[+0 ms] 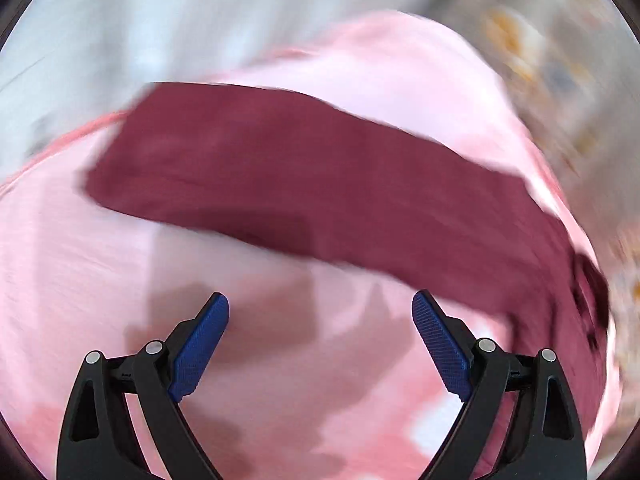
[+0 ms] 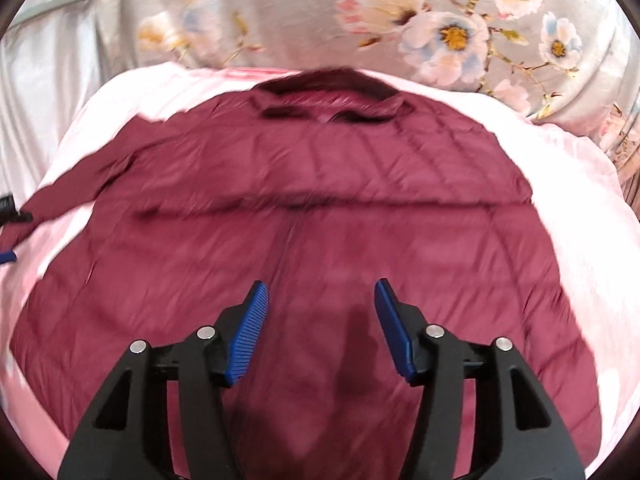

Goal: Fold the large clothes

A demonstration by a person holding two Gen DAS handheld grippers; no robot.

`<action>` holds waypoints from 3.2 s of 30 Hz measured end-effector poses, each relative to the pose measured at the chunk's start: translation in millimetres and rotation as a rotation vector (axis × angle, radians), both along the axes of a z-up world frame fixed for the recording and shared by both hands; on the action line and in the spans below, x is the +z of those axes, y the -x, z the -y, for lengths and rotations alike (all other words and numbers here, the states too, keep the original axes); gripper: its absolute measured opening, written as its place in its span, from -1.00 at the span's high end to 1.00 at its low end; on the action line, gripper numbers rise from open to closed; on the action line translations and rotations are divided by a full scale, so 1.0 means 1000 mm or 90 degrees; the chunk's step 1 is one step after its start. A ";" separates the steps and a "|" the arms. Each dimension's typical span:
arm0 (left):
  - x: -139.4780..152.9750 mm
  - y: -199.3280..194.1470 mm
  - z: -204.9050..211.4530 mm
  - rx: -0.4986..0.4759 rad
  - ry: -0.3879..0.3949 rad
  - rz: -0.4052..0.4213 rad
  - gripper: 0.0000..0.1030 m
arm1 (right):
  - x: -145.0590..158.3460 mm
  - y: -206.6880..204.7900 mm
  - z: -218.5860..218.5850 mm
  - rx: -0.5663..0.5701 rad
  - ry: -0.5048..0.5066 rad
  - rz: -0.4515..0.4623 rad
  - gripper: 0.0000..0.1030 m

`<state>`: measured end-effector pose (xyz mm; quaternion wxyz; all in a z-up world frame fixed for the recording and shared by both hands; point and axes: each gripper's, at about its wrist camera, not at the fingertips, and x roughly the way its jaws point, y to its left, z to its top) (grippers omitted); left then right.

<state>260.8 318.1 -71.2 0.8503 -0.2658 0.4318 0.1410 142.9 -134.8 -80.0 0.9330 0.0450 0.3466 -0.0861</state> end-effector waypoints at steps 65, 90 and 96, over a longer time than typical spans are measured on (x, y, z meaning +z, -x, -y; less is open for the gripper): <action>0.026 -0.011 0.174 -0.295 0.140 0.035 -0.42 | 0.077 -0.067 0.109 -0.085 -0.127 0.074 0.96; 0.030 -0.122 0.222 -0.243 0.099 0.035 0.99 | 0.109 -0.086 0.176 -0.099 -0.023 0.076 0.96; 0.024 -0.108 0.224 -0.258 -0.003 0.044 0.99 | 0.055 -0.092 0.186 -0.115 -0.041 0.002 0.96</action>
